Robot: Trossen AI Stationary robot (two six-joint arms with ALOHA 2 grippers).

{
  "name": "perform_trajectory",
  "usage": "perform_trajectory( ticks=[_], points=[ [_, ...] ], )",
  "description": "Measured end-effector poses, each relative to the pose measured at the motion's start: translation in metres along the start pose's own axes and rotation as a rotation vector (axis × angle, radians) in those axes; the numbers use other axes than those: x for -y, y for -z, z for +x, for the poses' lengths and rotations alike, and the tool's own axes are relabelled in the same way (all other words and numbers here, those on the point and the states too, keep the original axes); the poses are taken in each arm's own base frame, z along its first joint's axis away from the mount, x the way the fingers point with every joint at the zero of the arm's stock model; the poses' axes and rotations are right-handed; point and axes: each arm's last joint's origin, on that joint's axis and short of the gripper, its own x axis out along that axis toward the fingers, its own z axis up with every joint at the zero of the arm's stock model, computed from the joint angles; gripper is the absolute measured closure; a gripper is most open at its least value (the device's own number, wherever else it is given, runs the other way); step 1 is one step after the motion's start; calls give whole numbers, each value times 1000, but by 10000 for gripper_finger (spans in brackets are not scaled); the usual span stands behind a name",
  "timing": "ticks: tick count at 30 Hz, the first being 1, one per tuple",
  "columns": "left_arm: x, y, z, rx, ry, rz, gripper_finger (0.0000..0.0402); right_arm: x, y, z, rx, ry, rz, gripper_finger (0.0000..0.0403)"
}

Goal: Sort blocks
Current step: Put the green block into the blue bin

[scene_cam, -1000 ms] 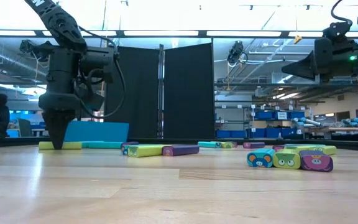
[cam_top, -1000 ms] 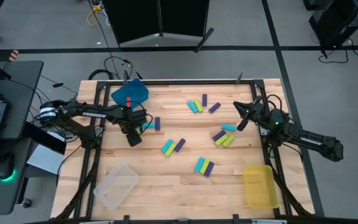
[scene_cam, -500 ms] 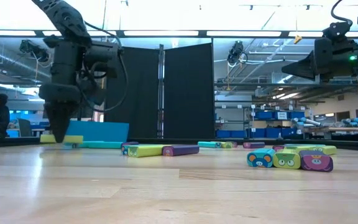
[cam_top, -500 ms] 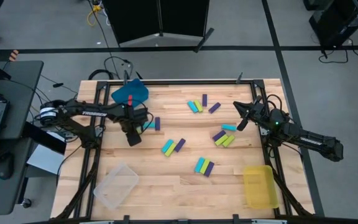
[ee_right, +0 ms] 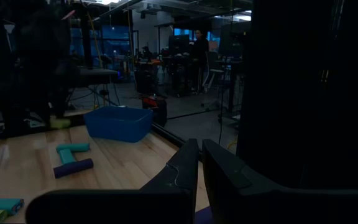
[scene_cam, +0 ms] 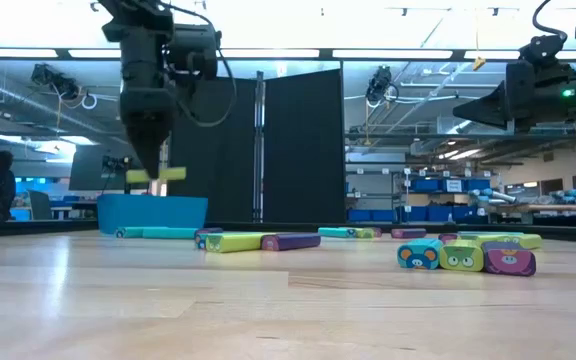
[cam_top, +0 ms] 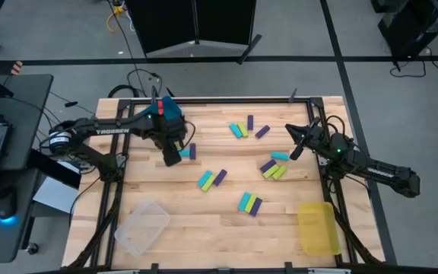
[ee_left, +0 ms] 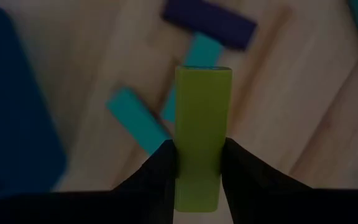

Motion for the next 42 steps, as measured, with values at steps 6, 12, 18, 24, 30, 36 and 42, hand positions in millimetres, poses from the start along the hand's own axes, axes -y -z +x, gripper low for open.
perform_trajectory(
  ticks=[6, 12, 18, 24, 30, 36, 42],
  points=[
    [-31, -12, -21, 30, -72, -32, 297, 0, 0, 0, -1, 0, 0, 368],
    [-75, -10, -27, 29, -121, -123, 297, 0, -1, 0, 6, 3, -11, 368],
    [-116, -4, -23, 27, -152, -215, 297, 0, -1, 0, 6, 2, -12, 368],
    [-144, -6, 0, -23, -115, -259, 297, 0, -1, 0, 7, 2, -14, 368],
    [-160, -10, 22, -47, -114, -295, 297, 0, -1, 0, 7, 3, -14, 368],
    [-166, -10, 36, -83, -94, -305, 297, 0, -1, 0, 7, 3, -14, 368],
    [-169, -15, 51, -99, -82, -303, 297, 0, -1, 0, 9, 3, -12, 368]
  ],
)
